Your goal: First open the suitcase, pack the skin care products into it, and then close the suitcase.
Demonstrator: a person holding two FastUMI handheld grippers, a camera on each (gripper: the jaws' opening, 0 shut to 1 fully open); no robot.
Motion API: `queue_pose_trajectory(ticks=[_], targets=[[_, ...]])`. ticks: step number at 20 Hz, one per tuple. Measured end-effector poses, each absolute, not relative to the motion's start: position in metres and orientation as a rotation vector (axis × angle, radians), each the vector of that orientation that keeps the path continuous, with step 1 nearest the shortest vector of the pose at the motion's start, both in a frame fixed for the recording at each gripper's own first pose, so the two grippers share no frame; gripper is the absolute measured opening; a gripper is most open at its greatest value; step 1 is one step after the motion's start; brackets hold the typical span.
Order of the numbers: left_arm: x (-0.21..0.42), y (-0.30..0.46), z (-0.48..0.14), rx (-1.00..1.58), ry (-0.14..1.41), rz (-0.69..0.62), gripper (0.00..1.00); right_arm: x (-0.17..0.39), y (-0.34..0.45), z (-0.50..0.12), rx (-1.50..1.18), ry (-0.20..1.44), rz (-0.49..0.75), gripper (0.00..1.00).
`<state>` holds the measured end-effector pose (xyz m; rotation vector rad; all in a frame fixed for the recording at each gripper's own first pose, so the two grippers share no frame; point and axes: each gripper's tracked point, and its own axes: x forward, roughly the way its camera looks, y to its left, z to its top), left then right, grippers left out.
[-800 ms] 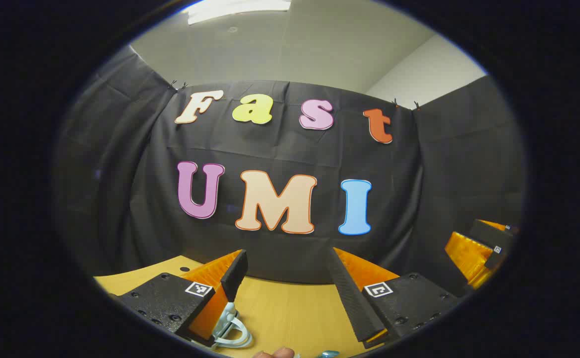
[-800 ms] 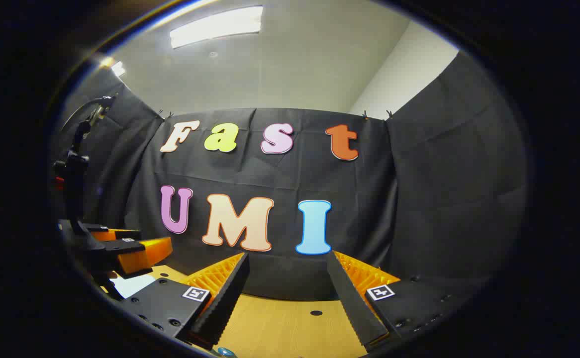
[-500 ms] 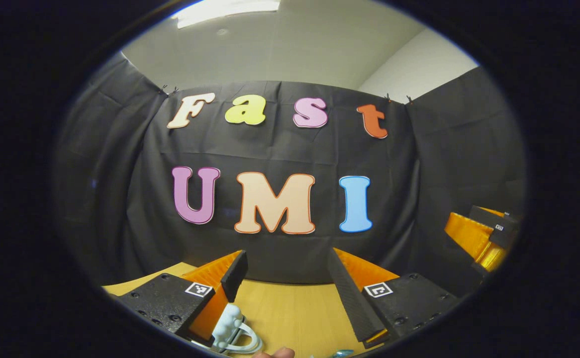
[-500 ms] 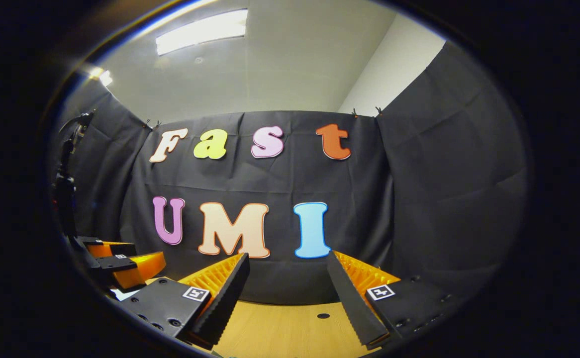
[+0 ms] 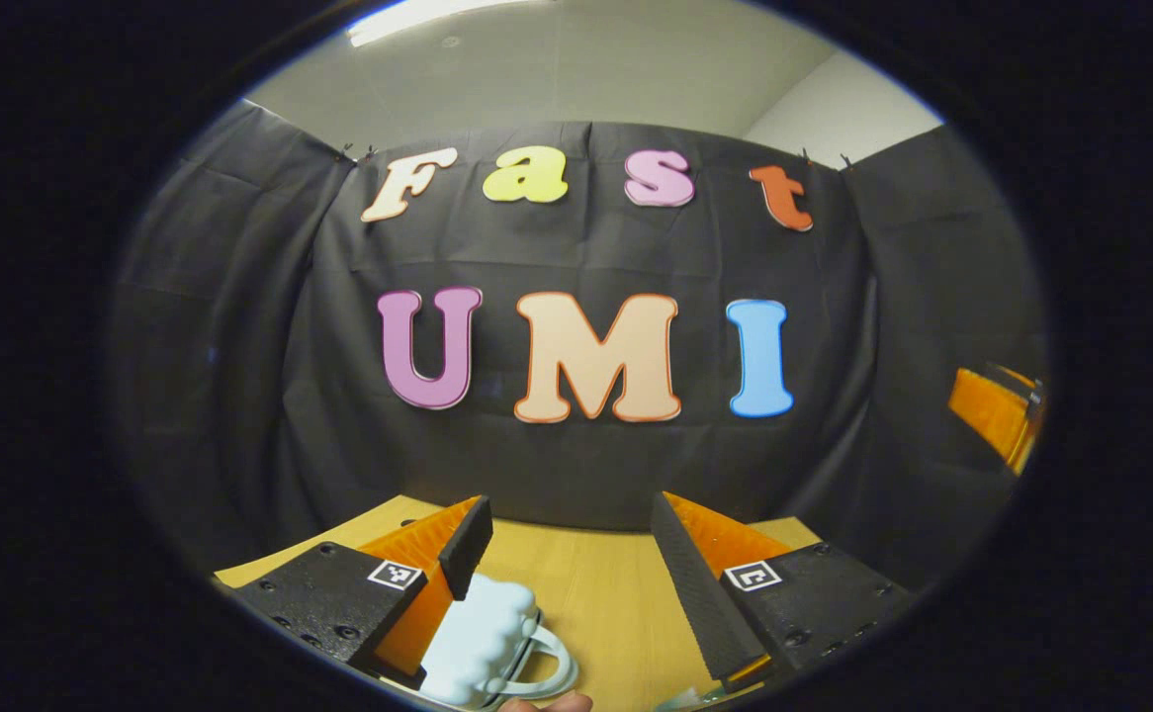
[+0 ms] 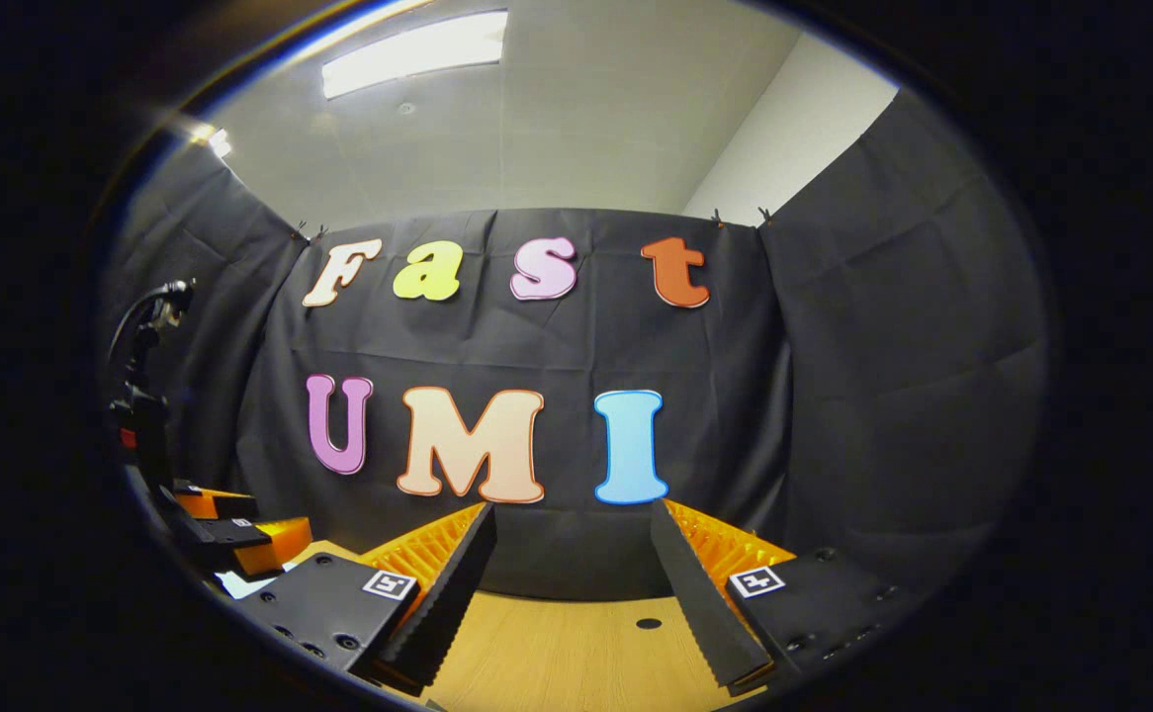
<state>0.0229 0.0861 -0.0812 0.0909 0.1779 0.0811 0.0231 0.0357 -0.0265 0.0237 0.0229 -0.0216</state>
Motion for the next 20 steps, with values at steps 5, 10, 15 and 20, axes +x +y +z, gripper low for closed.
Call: queue_pose_trajectory(ticks=[5,10,15,20], targets=[[0.021,0.109,-0.178,0.099,0.432,0.082,0.95,0.013,0.033,-0.045,-0.041,0.076,-0.037,0.98],[0.020,0.106,-0.248,0.083,0.601,0.058,0.96,0.008,0.028,-0.053,-0.064,0.115,-0.056,0.98],[0.012,0.098,-0.304,0.129,0.766,0.019,0.96,0.004,0.025,-0.073,-0.079,0.176,-0.067,0.98],[0.001,0.086,-0.351,0.170,0.896,-0.001,0.96,0.000,0.022,-0.093,-0.112,0.242,-0.062,0.98]])
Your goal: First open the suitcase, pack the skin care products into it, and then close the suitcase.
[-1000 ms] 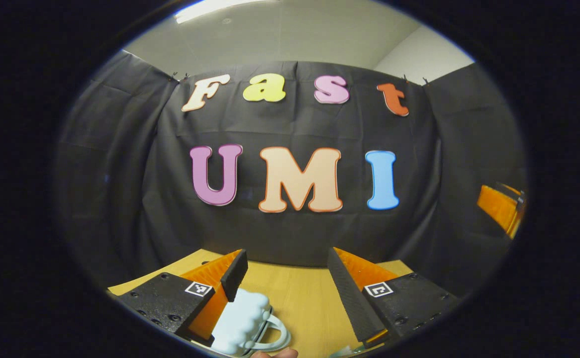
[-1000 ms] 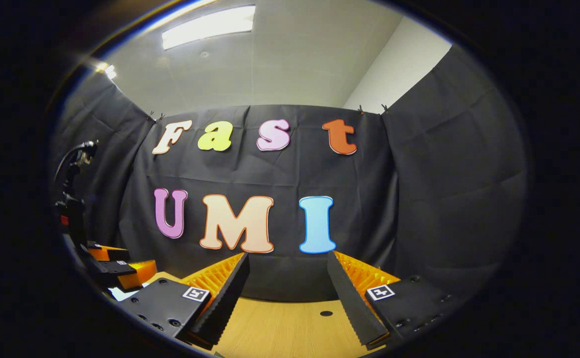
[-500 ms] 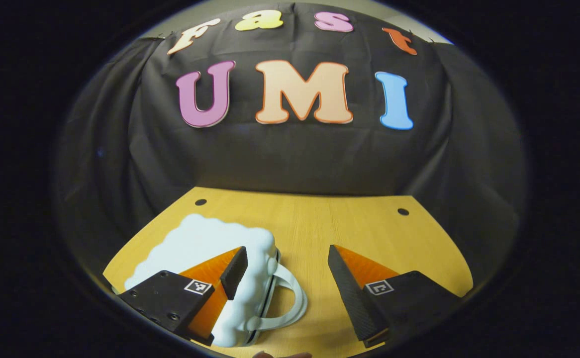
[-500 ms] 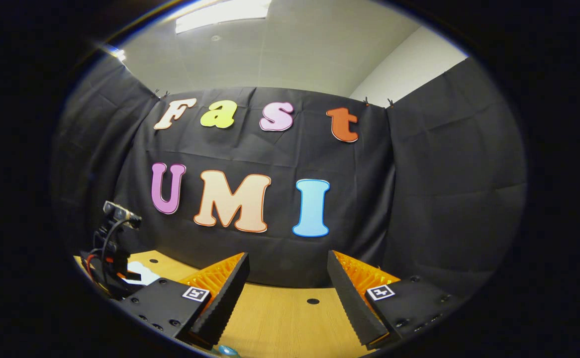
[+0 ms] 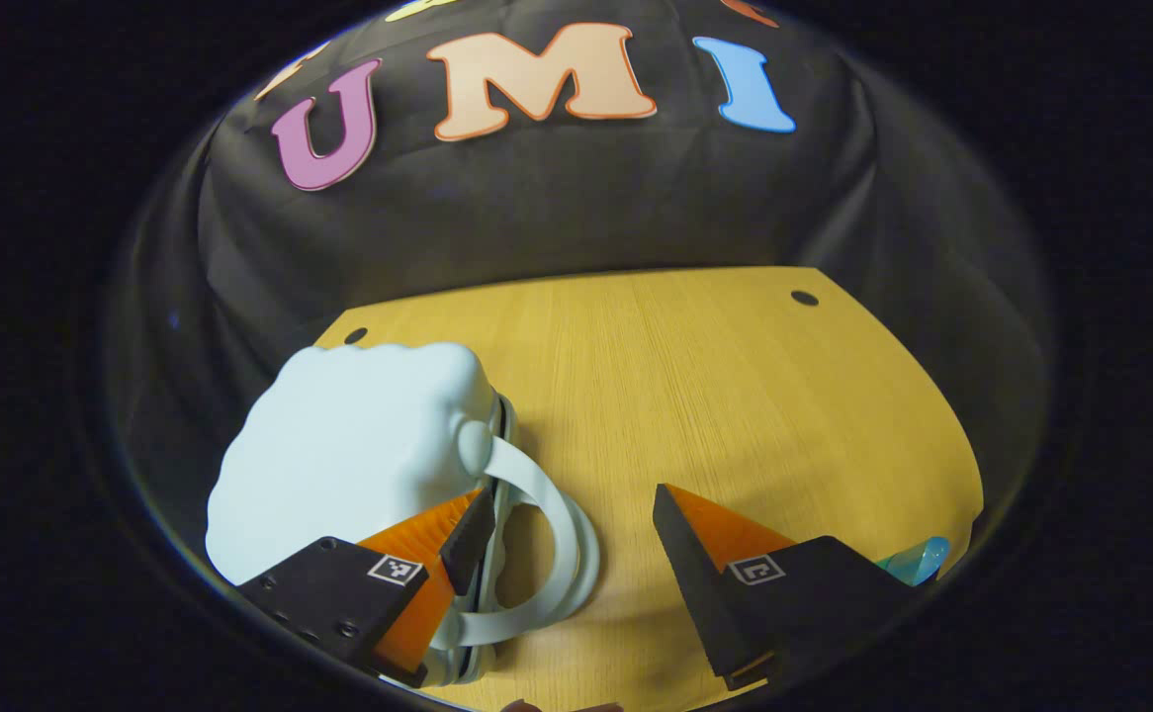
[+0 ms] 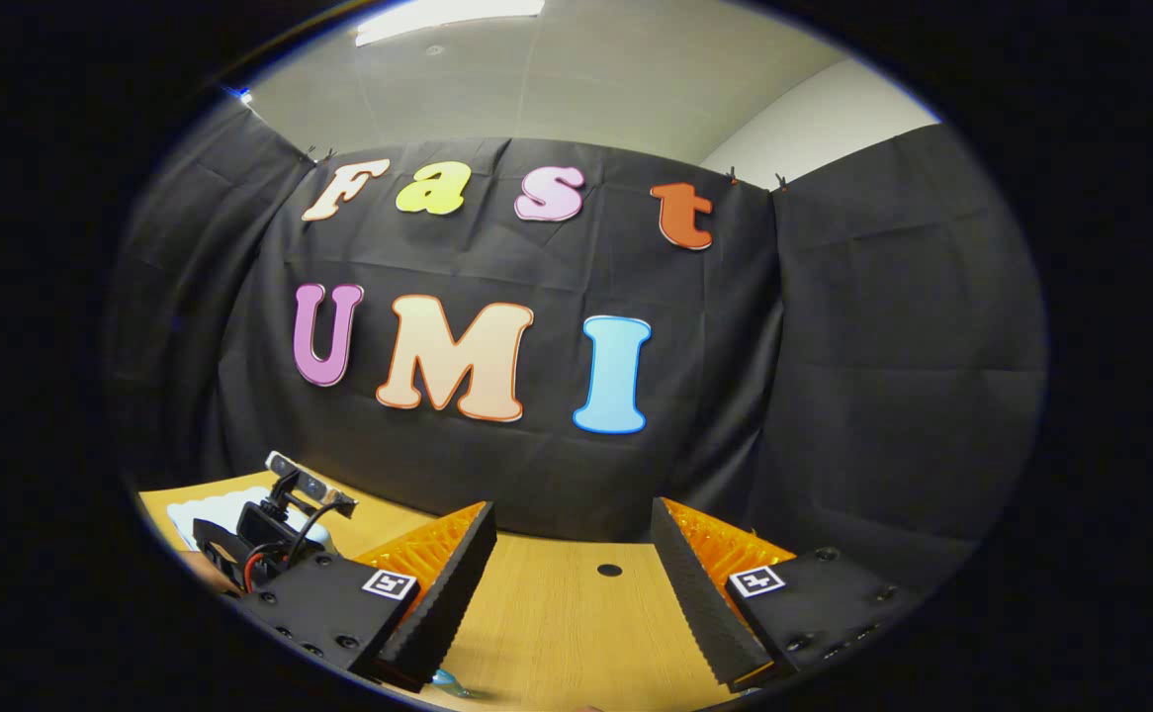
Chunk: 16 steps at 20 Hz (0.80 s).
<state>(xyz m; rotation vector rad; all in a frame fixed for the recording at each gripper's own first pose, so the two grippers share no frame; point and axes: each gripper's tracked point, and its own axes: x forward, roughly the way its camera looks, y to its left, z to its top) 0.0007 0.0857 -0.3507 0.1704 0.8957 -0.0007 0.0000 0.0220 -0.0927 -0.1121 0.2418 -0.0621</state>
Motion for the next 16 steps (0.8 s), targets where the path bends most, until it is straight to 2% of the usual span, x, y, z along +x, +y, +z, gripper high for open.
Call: queue_pose_trajectory(ticks=[4,6,9,10,14,15,16], targets=[[-0.009,0.078,-0.386,0.114,1.013,-0.021,0.96,-0.005,0.021,-0.102,-0.141,0.269,-0.050,0.99],[-0.010,0.088,-0.392,0.109,1.041,0.012,0.84,-0.007,0.023,-0.107,-0.145,0.278,-0.033,0.99],[-0.008,0.109,-0.398,0.136,1.062,0.069,0.19,-0.007,0.021,-0.107,-0.147,0.262,-0.016,0.99],[-0.009,0.107,-0.393,0.124,1.070,0.062,0.12,-0.005,0.021,-0.106,-0.138,0.254,-0.009,0.99],[-0.009,0.102,-0.379,0.174,1.066,0.065,0.04,0.002,0.009,-0.097,-0.105,0.204,0.006,0.99],[-0.008,0.101,-0.374,0.195,1.064,0.073,0.05,0.003,0.007,-0.095,-0.089,0.187,0.011,0.99],[-0.008,0.099,-0.366,0.206,1.055,0.077,0.01,0.003,0.006,-0.095,-0.069,0.176,0.026,0.99]])
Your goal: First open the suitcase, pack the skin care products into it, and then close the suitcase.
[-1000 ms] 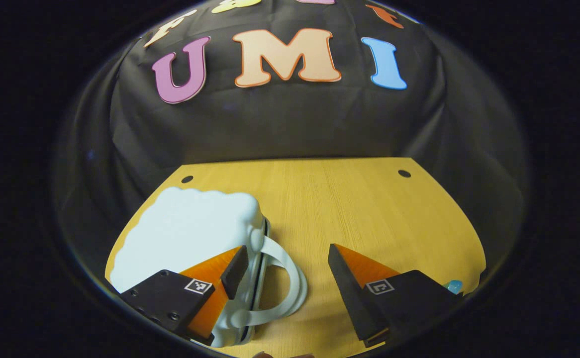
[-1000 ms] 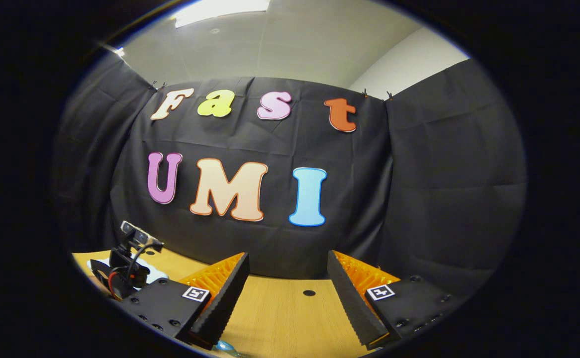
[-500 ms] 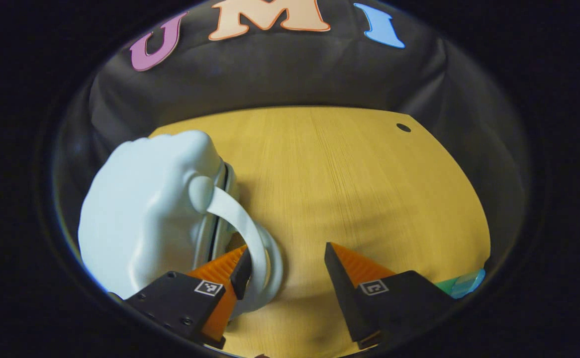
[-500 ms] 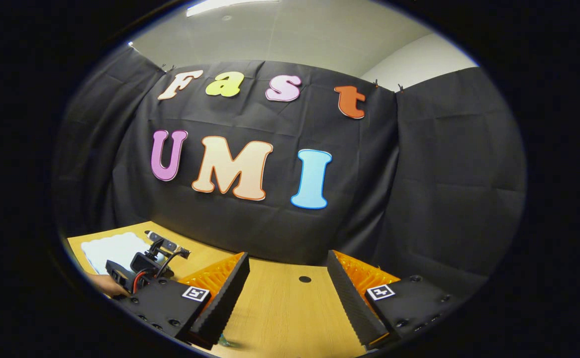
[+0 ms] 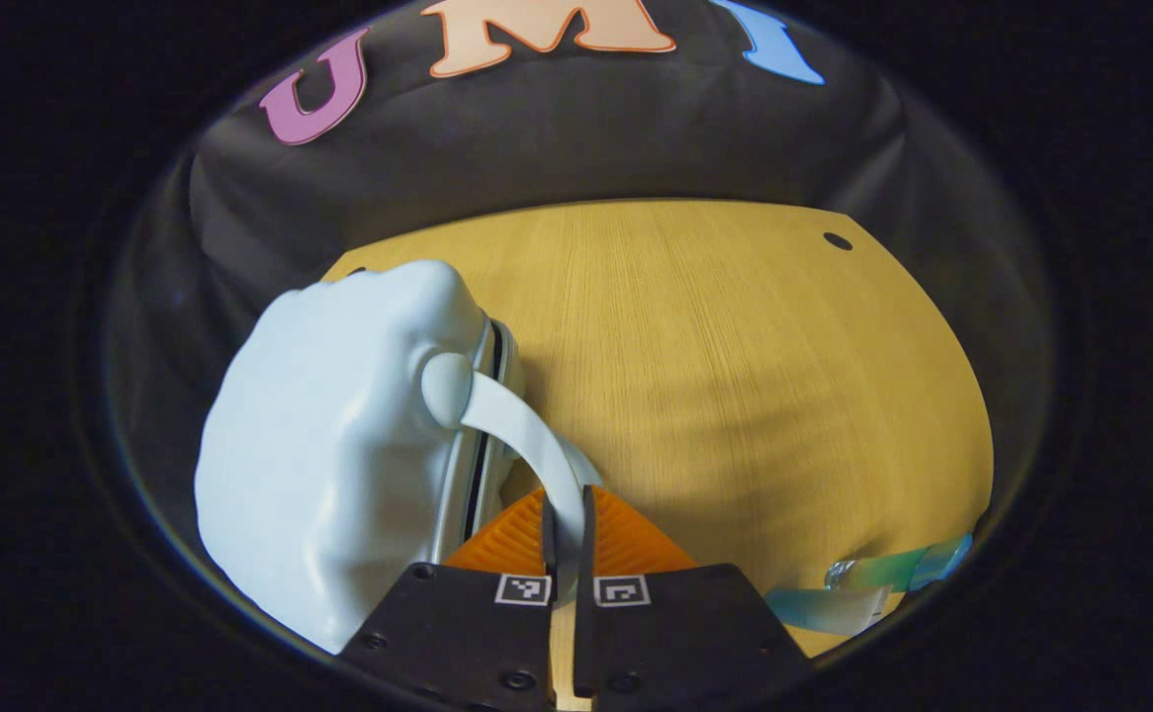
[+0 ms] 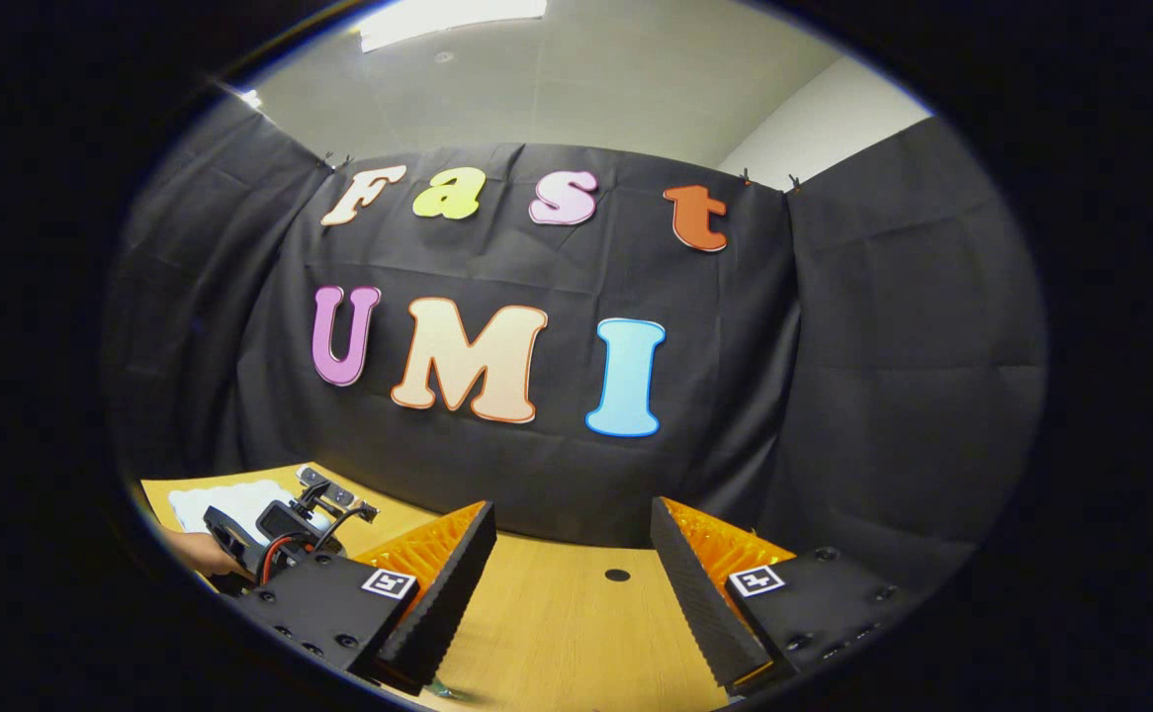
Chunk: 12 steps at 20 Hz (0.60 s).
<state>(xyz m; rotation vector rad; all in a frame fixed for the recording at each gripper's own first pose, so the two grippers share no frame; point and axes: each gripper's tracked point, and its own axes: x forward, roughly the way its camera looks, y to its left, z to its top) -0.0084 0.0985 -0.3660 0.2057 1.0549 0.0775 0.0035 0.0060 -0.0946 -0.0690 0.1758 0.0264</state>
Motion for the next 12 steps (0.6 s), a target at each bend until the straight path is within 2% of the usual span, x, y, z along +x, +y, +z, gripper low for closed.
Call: queue_pose_trajectory(ticks=[5,9,12], targets=[[-0.001,0.099,-0.323,0.147,0.998,0.093,0.02,-0.005,0.021,-0.105,0.037,0.166,0.124,1.00],[0.007,0.096,-0.263,0.126,0.901,0.013,0.01,0.004,0.040,-0.099,0.027,0.136,0.125,0.98],[0.002,0.118,-0.228,0.019,0.862,-0.018,0.01,0.013,0.076,-0.105,0.073,0.162,0.138,0.98]])
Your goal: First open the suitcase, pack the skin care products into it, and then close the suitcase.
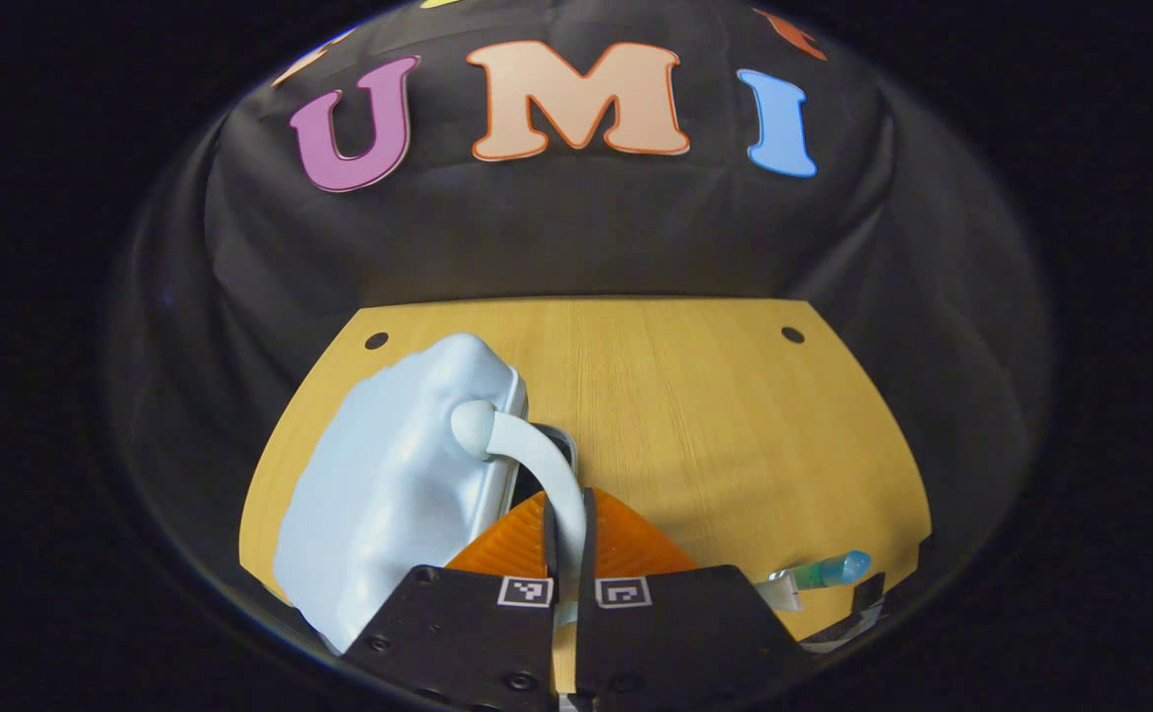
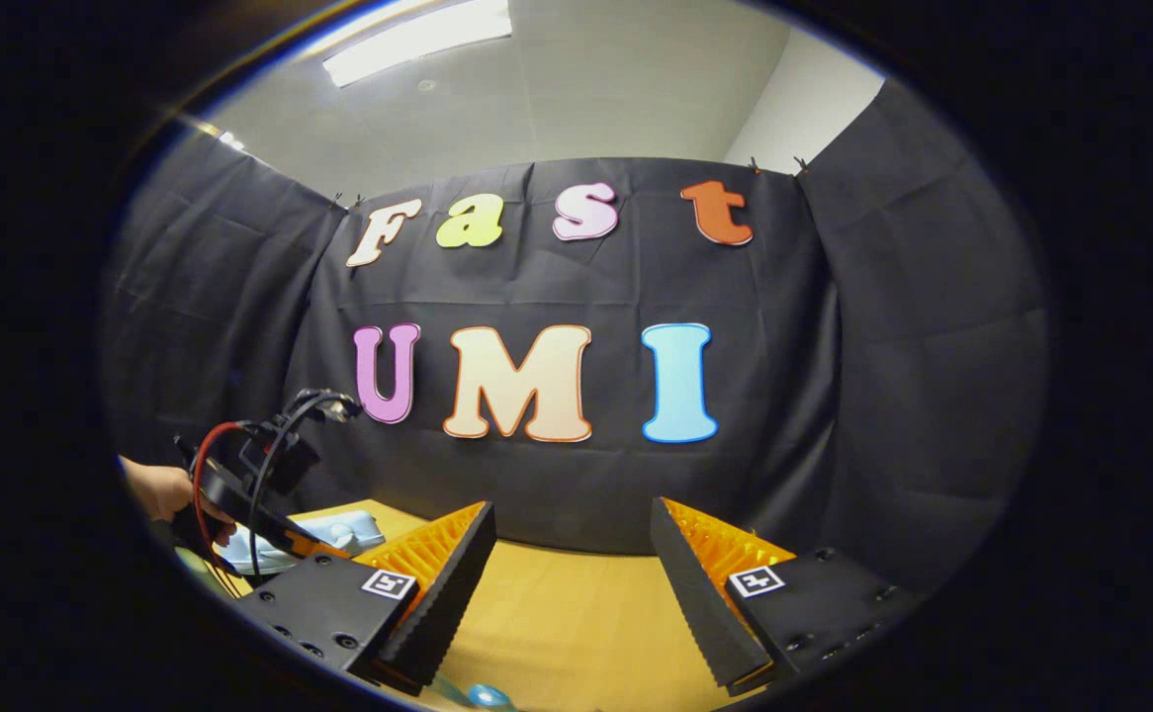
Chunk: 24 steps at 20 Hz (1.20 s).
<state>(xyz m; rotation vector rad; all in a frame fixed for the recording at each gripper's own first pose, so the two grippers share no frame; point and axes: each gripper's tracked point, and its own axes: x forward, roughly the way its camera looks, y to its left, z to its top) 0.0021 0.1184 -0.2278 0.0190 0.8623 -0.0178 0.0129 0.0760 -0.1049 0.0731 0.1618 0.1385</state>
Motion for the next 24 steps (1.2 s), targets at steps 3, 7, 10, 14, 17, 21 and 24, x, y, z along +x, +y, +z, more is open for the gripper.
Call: queue_pose_trajectory(ticks=[3,7,10,14,17,21,24], targets=[[0.016,0.162,-0.175,0.008,0.758,-0.033,0.04,0.024,0.108,-0.105,0.074,0.163,0.131,0.98],[0.038,0.241,-0.142,0.034,0.685,0.006,0.01,0.035,0.158,-0.121,0.088,0.198,0.109,0.98],[0.051,0.314,-0.124,0.066,0.625,0.093,0.01,0.042,0.188,-0.126,0.076,0.202,0.079,0.99],[0.051,0.401,-0.127,0.148,0.612,0.179,0.01,0.046,0.224,-0.129,0.068,0.199,0.055,0.98],[0.052,0.449,-0.127,0.138,0.611,0.218,0.01,0.048,0.245,-0.131,0.064,0.204,0.053,1.00],[0.054,0.507,-0.137,0.084,0.595,0.268,0.00,0.054,0.260,-0.125,0.063,0.202,0.040,1.00],[0.042,0.539,-0.170,0.008,0.662,0.308,0.00,0.055,0.267,-0.126,0.045,0.209,0.034,0.98]])
